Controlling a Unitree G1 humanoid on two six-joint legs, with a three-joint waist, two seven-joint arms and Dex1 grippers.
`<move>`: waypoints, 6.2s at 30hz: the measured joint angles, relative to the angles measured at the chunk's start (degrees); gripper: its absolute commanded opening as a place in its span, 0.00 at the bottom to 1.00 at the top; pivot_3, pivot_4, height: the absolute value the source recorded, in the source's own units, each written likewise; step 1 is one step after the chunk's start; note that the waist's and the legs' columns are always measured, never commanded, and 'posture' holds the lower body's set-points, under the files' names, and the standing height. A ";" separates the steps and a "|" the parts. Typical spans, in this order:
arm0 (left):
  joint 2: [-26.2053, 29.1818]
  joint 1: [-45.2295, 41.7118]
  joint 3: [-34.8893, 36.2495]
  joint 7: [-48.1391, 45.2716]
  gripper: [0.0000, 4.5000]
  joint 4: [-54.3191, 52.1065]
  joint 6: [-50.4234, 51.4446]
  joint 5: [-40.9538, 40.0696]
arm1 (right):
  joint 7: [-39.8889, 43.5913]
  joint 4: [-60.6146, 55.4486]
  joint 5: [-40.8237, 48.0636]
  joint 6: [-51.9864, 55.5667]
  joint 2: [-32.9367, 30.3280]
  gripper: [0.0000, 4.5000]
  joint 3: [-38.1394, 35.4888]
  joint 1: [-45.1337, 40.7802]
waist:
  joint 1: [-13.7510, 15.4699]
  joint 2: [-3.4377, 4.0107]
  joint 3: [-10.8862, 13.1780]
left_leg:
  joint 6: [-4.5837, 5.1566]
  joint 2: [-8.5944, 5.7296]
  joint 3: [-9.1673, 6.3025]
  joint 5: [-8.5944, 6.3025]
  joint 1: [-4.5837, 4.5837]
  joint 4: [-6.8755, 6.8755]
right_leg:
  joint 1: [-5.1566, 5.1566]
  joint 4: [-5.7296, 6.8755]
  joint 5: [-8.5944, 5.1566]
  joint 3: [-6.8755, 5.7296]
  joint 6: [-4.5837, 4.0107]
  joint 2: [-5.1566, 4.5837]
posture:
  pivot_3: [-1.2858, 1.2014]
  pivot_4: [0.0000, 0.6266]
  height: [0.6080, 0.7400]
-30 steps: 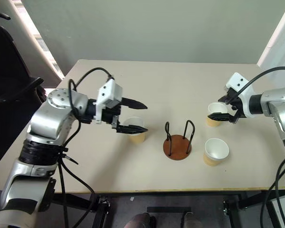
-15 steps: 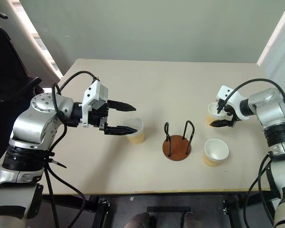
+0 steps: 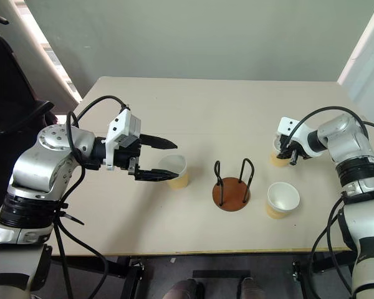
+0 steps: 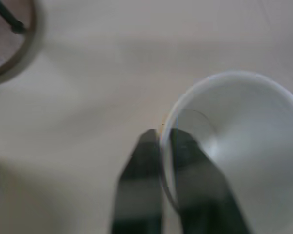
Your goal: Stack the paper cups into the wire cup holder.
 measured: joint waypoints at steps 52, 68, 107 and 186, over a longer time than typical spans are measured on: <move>-1.09 2.84 1.09 -1.02 1.00 3.73 -3.36 -2.94 | 5.43 -58.98 24.25 32.18 -7.77 0.76 -1.73 4.82 | -0.48 -0.02 0.01 | -0.10 0.04 -0.04 0.21 0.09 0.06 | 0.06 0.07 -0.33 -0.01 -0.59 0.10 | 0.52 0.24 1.00; 7.50 -0.83 -6.47 3.38 1.00 -14.57 -4.98 9.92 | -1.86 -61.05 39.52 47.23 -6.79 0.84 -15.27 5.57 | -0.50 -0.02 0.02 | -0.09 0.04 -0.02 0.22 0.14 0.05 | 0.09 0.05 -0.41 0.01 -0.70 0.11 | 0.52 0.24 1.00; 0.09 -0.69 -19.56 4.84 0.71 6.39 -23.30 34.57 | -10.10 -61.35 51.85 49.69 -7.51 0.85 -18.06 7.51 | -0.48 -0.02 0.02 | 0.10 0.03 -0.05 0.04 0.20 0.02 | 0.08 0.11 -0.32 0.02 -0.58 0.09 | 0.52 0.24 1.00; -12.12 -34.23 -29.34 -14.42 0.00 26.95 -35.05 10.64 | -4.09 -58.81 51.03 37.64 -24.56 0.85 -29.89 22.41 | 0.13 -0.02 0.02 | 0.53 0.03 0.04 -0.22 -0.13 0.43 | 0.14 -0.01 -0.07 0.02 0.31 0.01 | 0.52 0.24 1.00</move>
